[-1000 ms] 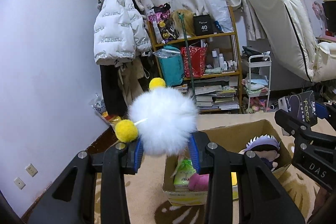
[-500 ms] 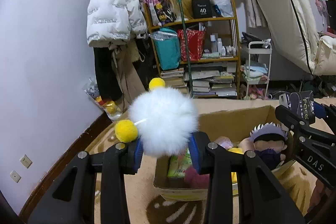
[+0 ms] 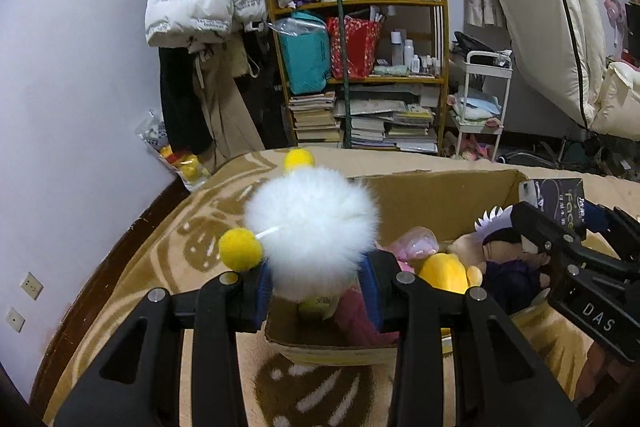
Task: Organize soft objects
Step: 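Open both grippers to drop pompom and tissue pack into the box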
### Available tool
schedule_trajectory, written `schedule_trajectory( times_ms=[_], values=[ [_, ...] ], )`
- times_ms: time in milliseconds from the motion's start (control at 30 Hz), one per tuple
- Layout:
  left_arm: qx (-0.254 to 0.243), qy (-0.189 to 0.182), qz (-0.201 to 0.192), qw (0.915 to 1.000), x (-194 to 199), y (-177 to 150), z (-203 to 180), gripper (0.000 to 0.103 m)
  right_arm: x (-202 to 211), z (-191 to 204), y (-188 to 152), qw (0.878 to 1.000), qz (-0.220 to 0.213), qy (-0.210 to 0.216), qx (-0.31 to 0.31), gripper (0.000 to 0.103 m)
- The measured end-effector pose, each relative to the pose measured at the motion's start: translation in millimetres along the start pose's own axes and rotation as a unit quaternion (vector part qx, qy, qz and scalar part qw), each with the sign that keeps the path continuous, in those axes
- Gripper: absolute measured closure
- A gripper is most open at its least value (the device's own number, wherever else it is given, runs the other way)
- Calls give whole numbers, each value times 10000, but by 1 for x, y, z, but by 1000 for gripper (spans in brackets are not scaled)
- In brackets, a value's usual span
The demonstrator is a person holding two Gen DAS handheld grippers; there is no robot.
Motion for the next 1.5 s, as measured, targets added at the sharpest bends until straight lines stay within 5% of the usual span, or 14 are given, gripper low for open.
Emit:
schedule_trajectory(
  times_ms=[500, 1033, 1367, 1500],
  values=[
    [-129, -311, 491, 9982, -9, -13, -12, 65, -4, 7, -9, 9988, 227, 433, -103, 33],
    [-39, 72, 465, 9989, -8, -10, 1, 33, -17, 4, -17, 9964, 567, 563, -271, 32],
    [-160, 354, 208, 9990, 19, -6, 14, 12, -6, 2, -12, 9970, 520, 527, -228, 17],
    [-66, 490, 94, 9987, 37, -5, 23, 11, 10, 1, -4, 9981, 332, 468, -224, 11]
  ],
)
Point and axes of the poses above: each gripper's, at about its wrist camera, not at the fingertips, and x roughly against the way its jaws point, z to its left, y to its top, the point moved 6 cm from there along -x, roughly the way its jaws point, and after that the axes turned 4 degrees about -z, right-handed, at the moved point
